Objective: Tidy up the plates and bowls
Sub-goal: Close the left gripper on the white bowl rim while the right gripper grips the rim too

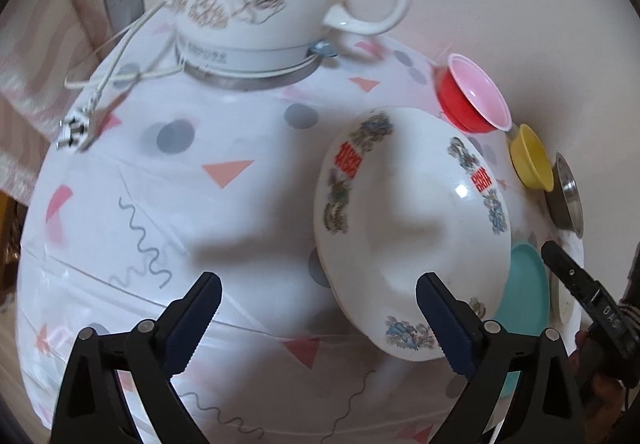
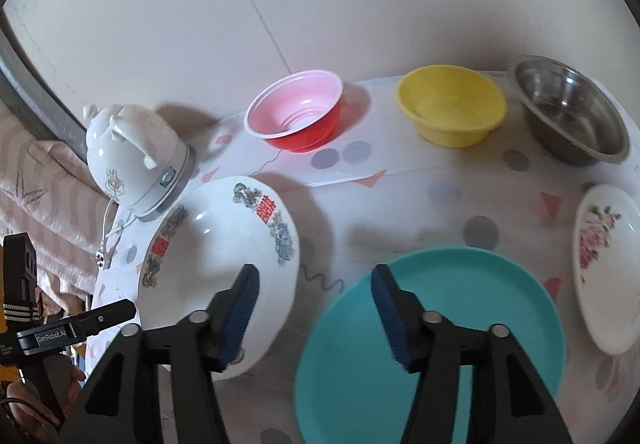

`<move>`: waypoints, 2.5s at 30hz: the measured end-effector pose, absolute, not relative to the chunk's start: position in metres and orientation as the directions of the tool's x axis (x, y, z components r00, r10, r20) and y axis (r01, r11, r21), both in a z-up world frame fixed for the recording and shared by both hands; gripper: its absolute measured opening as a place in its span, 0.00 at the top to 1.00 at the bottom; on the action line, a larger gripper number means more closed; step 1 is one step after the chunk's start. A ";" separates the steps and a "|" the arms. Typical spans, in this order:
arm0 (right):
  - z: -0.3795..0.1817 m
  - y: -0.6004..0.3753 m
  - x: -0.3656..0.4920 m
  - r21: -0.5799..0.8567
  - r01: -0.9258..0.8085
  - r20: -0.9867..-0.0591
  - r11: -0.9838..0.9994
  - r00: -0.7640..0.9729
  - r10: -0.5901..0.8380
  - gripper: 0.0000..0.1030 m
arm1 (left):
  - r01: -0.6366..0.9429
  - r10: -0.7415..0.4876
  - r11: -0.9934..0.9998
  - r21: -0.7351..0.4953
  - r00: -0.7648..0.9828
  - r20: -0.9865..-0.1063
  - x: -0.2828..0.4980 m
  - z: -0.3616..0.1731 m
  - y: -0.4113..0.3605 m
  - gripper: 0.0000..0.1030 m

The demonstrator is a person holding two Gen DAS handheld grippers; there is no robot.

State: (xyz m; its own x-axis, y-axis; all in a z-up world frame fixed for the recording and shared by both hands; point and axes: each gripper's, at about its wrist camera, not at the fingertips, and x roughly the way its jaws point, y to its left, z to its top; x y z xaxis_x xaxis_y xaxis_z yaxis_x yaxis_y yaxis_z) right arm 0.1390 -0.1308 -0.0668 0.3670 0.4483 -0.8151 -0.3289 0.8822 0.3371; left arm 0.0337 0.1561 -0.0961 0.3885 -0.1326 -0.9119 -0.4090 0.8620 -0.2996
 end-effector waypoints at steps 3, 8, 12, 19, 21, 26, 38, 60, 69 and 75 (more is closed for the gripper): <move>-0.074 -0.125 0.148 0.349 -0.336 -0.824 0.875 0.335 0.457 0.42 | -0.435 -0.161 0.838 -0.329 0.380 -0.911 0.036 -0.104 0.160 0.03; -0.085 -0.120 0.164 0.410 -0.324 -0.813 0.853 0.294 0.502 0.42 | -0.452 -0.188 0.811 -0.372 0.401 -0.897 0.042 -0.111 0.166 0.03; -0.094 -0.116 0.173 0.467 -0.324 -0.795 0.823 0.254 0.551 0.42 | -0.462 -0.226 0.794 -0.396 0.380 -0.897 0.052 -0.118 0.166 0.03; -0.111 -0.107 0.182 0.517 -0.332 -0.786 0.789 0.181 0.591 0.42 | -0.424 -0.235 0.812 -0.402 0.393 -0.889 0.063 -0.122 0.158 0.03; -0.116 -0.107 0.184 0.546 -0.321 -0.772 0.774 0.165 0.614 0.42 | -0.416 -0.237 0.813 -0.407 0.402 -0.884 0.066 -0.125 0.158 0.03; -0.123 -0.109 0.190 0.596 -0.301 -0.745 0.745 0.138 0.652 0.43 | -0.390 -0.202 0.834 -0.391 0.443 -0.873 0.068 -0.124 0.155 0.06; -0.128 -0.094 0.191 0.628 -0.361 -0.712 0.690 0.093 0.696 0.54 | -0.350 -0.216 0.843 -0.408 0.474 -0.854 0.077 -0.125 0.151 0.08; -0.130 -0.087 0.191 0.623 -0.387 -0.724 0.679 0.041 0.688 0.72 | -0.285 -0.146 0.905 -0.317 0.492 -0.858 0.079 -0.122 0.152 0.43; -0.127 -0.077 0.183 0.653 -0.396 -0.699 0.646 0.014 0.715 0.72 | -0.326 -0.119 0.894 -0.307 0.489 -0.864 0.073 -0.123 0.165 0.43; -0.127 -0.073 0.182 0.679 -0.371 -0.682 0.633 -0.002 0.731 0.72 | -0.331 -0.108 0.895 -0.299 0.490 -0.865 0.070 -0.124 0.167 0.43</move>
